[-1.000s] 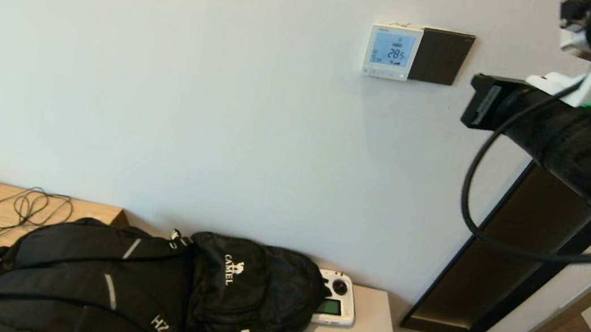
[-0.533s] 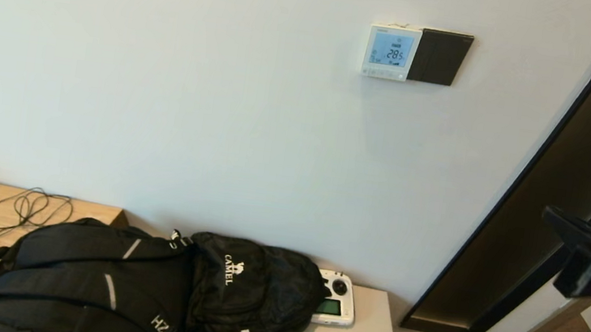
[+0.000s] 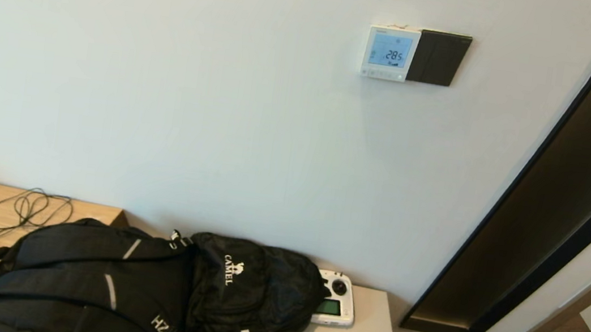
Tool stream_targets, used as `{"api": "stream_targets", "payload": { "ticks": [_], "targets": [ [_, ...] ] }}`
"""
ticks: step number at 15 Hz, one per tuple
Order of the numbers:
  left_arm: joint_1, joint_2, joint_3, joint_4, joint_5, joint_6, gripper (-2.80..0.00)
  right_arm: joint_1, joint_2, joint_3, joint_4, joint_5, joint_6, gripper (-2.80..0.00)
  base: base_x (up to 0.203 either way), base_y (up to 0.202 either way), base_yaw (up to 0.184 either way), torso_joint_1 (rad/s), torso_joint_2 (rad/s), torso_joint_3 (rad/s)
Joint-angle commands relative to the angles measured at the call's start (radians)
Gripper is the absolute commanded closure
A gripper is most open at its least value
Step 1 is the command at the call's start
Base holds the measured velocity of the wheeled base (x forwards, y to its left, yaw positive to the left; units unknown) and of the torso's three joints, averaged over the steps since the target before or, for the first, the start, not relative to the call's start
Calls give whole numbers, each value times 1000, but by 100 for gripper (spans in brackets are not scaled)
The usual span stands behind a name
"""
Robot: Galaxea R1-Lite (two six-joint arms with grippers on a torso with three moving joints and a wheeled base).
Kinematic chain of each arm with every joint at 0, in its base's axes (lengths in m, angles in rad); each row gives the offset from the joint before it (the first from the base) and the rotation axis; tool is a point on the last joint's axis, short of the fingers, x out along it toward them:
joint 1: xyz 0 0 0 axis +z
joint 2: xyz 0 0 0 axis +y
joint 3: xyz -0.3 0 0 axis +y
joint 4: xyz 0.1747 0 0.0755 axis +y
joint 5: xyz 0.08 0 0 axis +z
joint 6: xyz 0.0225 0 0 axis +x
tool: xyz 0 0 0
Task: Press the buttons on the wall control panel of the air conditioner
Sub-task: Turn off the central air conditioner
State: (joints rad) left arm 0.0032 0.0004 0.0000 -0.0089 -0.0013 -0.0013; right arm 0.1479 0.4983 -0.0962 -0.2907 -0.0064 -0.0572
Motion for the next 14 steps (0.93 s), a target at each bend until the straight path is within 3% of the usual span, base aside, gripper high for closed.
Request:
{"api": "stream_targets", "payload": {
  "ticks": [1,4,14],
  "targets": [
    [1,0,0,0,0,0,0,-34,-145,63,20,20,0,0,0,0,0,0,0,0],
    [0,0,0,0,0,0,0,-57,-227,96,143,47,43,0,0,0,0,0,0,0],
    [0,0,0,0,0,0,0,-51,-222,96,163,92,23,0,0,0,0,0,0,0]
  ]
}}
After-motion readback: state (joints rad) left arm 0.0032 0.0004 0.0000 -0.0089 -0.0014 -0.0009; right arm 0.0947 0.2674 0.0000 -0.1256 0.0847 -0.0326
